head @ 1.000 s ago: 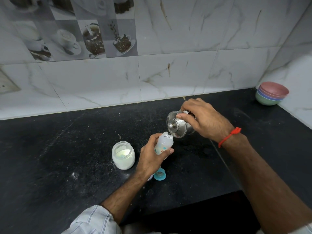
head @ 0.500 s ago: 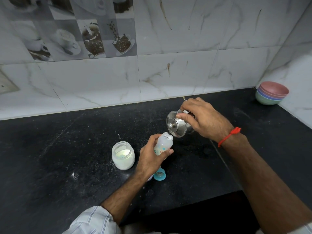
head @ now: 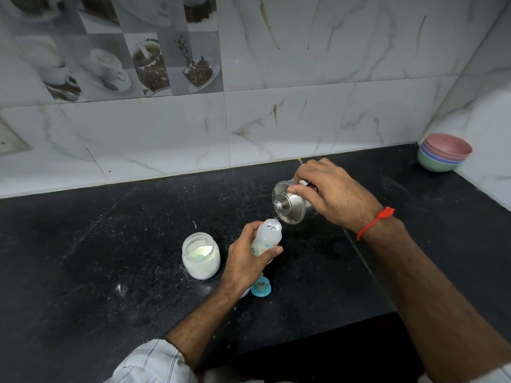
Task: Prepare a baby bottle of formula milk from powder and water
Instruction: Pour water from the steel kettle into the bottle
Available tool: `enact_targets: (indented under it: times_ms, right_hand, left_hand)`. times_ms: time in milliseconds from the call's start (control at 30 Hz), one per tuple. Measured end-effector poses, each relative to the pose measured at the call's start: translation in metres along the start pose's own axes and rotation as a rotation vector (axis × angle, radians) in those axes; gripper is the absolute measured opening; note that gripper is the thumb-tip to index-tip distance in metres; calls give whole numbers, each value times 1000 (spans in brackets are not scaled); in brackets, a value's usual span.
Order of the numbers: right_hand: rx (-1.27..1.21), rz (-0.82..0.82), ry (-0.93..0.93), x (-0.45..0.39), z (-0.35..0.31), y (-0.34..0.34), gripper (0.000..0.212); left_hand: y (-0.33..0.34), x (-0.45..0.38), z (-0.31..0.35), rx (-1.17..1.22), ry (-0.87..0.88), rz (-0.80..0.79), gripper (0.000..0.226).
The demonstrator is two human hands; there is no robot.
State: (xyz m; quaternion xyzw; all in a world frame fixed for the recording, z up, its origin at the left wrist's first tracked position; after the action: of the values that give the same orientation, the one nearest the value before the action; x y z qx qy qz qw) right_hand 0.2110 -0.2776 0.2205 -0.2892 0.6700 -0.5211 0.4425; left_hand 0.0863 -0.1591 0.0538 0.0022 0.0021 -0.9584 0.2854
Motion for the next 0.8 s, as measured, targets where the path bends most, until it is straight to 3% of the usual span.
enact_targets:
  times_ms: [800]
  right_hand:
    - [35,13,-11,1,4,-6,30]
  left_hand:
    - [-1,-3,-13,-80,-3,-1,60]
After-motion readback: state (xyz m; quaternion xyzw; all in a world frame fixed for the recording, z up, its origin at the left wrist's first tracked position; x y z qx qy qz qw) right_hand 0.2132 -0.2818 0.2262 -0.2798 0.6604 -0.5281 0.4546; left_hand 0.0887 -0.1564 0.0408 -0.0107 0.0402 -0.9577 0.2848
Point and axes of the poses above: each hand's wrist, its own x-axis away from the middle knuckle, its own y-axis out of the palm, z = x × y, the point moved 6 cm from there along -x, towards the middle knuckle, and after that the axes turned 14 degrees about x, right-handed, at the moved point
